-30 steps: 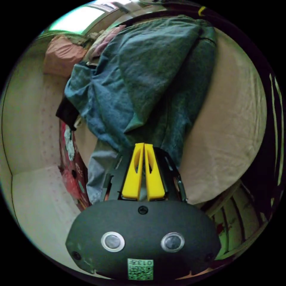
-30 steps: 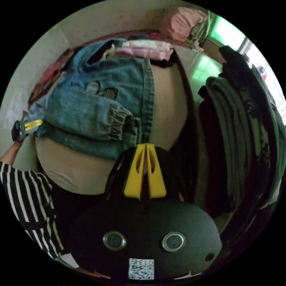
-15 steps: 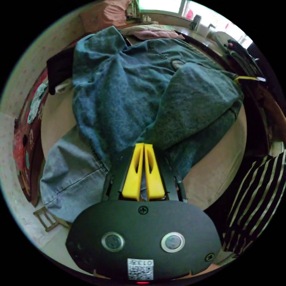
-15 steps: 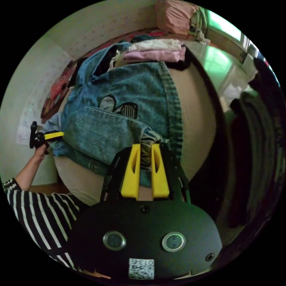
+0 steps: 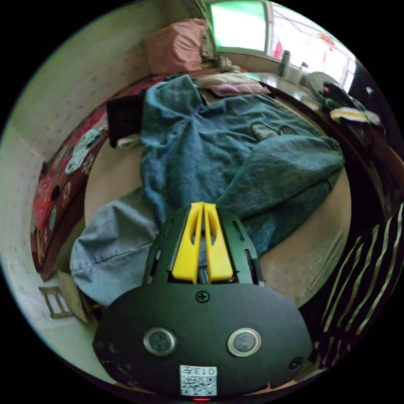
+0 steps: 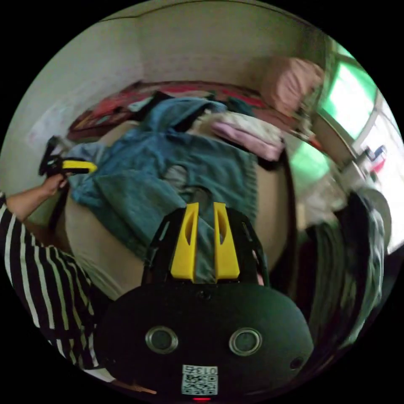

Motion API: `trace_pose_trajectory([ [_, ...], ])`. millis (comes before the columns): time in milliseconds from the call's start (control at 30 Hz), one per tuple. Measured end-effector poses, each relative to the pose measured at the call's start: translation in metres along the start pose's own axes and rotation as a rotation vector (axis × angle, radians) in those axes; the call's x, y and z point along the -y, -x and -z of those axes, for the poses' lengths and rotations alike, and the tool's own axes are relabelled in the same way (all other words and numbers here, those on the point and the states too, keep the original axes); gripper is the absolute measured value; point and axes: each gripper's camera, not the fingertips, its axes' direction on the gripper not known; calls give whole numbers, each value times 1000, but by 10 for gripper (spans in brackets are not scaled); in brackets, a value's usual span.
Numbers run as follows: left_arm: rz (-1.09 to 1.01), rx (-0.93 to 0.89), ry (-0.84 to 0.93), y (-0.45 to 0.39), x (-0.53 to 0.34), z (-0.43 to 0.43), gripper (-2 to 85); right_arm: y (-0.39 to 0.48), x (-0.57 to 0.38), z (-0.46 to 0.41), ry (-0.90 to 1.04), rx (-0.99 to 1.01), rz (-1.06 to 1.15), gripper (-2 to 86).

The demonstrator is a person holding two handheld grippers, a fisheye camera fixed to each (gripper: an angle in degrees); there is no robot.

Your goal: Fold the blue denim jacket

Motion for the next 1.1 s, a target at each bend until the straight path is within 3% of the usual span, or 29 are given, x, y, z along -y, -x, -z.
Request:
trace_pose_trajectory([
  [133, -130, 80, 124, -22, 20, -23, -3, 77, 58, -53, 36, 187, 258, 21],
  [200, -168, 117, 203, -26, 22, -37, -3, 101, 74, -76, 44, 183, 309, 15],
  [367, -190, 202, 151, -25, 17, -34, -3, 140, 96, -140, 184, 116, 461, 3],
  [467, -89, 159, 207, -7, 29, -30, -4, 128, 116, -138, 247, 178, 448, 1],
  [533, -33, 166, 211, 4, 32, -19, -4, 113, 123, -116, 171, 183, 402, 0],
  [600, 3, 209, 143, 12, 29, 1, -3, 100, 121, -95, 117, 144, 374, 0],
  [700, 21, 198, 242, 24, 19, -11, -3, 87, 102, -84, 86, 44, 345, 1],
  [833, 101, 149, 218, 46, 14, -13, -2, 83, 85, -120, 164, -57, 356, 1],
  [1033, 168, 28, 250, 95, 23, -4, 1, 56, 105, -136, 259, 77, 343, 3],
  [1100, 243, 15, 138, 129, 25, 22, 7, 29, 119, -118, 186, 155, 273, 6],
])
